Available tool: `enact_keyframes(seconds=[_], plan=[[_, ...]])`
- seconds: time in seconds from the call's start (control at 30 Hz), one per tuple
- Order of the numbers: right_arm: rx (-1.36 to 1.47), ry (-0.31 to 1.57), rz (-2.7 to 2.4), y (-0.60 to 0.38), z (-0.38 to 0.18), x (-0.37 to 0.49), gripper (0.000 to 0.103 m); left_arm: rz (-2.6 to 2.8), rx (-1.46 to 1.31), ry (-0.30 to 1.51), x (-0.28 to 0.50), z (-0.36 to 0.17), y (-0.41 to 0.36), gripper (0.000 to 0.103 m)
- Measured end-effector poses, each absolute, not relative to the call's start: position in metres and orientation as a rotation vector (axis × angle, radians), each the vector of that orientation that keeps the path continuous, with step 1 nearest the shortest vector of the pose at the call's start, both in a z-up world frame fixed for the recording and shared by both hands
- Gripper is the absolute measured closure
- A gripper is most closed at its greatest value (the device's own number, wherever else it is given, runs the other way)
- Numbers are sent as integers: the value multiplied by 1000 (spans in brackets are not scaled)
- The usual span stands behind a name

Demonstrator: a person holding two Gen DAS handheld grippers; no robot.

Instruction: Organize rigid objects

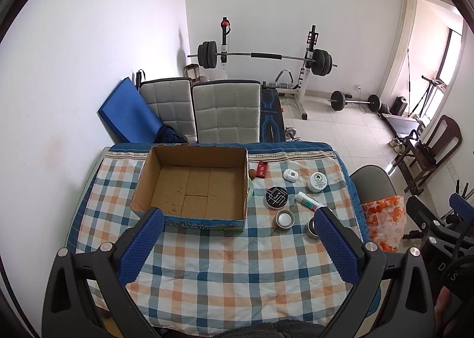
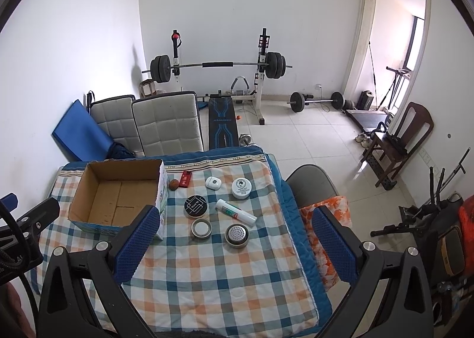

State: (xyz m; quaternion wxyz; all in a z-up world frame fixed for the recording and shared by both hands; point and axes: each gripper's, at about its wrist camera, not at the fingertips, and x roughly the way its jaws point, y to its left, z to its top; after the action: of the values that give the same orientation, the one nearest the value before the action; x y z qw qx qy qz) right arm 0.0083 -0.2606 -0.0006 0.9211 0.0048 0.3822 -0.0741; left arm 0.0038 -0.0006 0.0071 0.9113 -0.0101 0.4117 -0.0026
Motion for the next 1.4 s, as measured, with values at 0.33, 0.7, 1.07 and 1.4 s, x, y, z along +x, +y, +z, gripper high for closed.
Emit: enact_keyframes(seconds=[0.33, 0.7, 1.07, 1.4], plan=[[10, 792, -144, -257, -4, 10, 0, -1, -29, 855, 4, 4, 7, 0], [56, 880, -158, -270, -35, 33, 0, 3, -34, 908, 29, -15, 6, 0], [197, 1292, -166, -334, -200, 151, 0, 32, 47, 1234, 153, -148, -41, 0], [281, 1632, -199, -334, -393, 237, 9, 84, 108, 1425, 214, -259, -79, 0]])
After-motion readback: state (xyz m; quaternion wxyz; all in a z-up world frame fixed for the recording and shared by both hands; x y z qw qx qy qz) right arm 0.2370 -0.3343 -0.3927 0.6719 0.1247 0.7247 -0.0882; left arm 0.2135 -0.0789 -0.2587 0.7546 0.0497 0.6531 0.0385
